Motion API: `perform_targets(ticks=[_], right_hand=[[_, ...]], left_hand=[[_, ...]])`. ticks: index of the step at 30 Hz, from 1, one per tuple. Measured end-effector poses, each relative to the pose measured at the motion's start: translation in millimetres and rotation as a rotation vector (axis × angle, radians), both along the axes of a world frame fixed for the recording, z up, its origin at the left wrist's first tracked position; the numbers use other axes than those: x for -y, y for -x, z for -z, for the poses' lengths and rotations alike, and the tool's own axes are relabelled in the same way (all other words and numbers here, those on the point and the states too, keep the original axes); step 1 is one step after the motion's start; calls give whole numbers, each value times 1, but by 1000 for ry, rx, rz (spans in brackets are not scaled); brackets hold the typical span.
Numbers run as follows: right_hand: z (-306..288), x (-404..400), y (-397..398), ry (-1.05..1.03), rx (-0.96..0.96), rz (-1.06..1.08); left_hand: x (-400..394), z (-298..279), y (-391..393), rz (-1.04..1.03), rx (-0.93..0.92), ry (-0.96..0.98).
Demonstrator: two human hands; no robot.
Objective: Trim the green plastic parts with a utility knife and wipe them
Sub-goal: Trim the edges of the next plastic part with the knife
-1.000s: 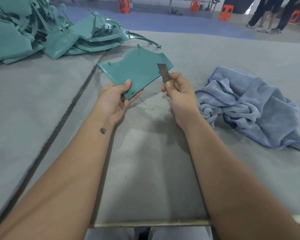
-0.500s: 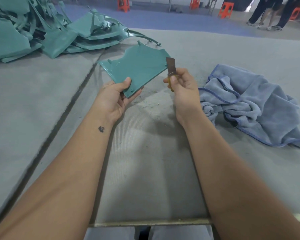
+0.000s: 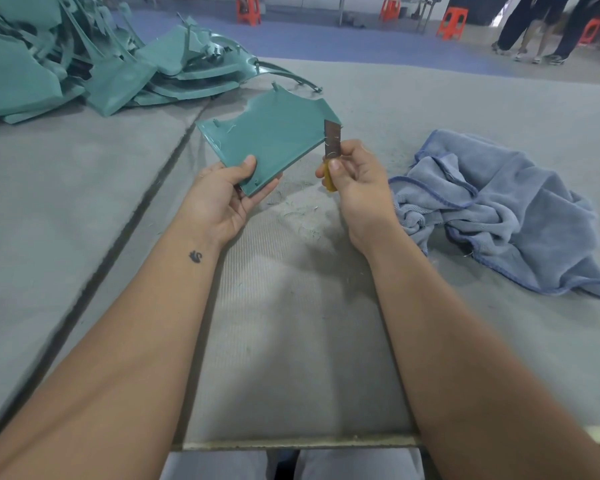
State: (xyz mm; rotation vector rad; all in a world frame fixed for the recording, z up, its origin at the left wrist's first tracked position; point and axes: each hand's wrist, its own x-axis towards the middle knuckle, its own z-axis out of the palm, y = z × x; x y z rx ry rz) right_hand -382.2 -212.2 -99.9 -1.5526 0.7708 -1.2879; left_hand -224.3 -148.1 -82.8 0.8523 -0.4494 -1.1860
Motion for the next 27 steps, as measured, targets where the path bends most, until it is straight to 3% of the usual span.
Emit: perform_targets(ticks=[7,12,19,21,24,27], right_hand=[[0,0,2,6,-24,-21],[4,-3,-6,144,-267,-66],[-3,-4,-1,3,15,-5],[-2,-5,-2,30,-86,11],[2,-9,-8,176,-462,13],[-1,-9,-8,157,-440,38]], left_hand=[[0,1,-2,2,-8,3],[1,2,1,15,13,2],[4,3,0,31,8,4],[4,4,0,22,6,5],[5,4,0,1,-14,15],[5,5,0,7,-21,26]])
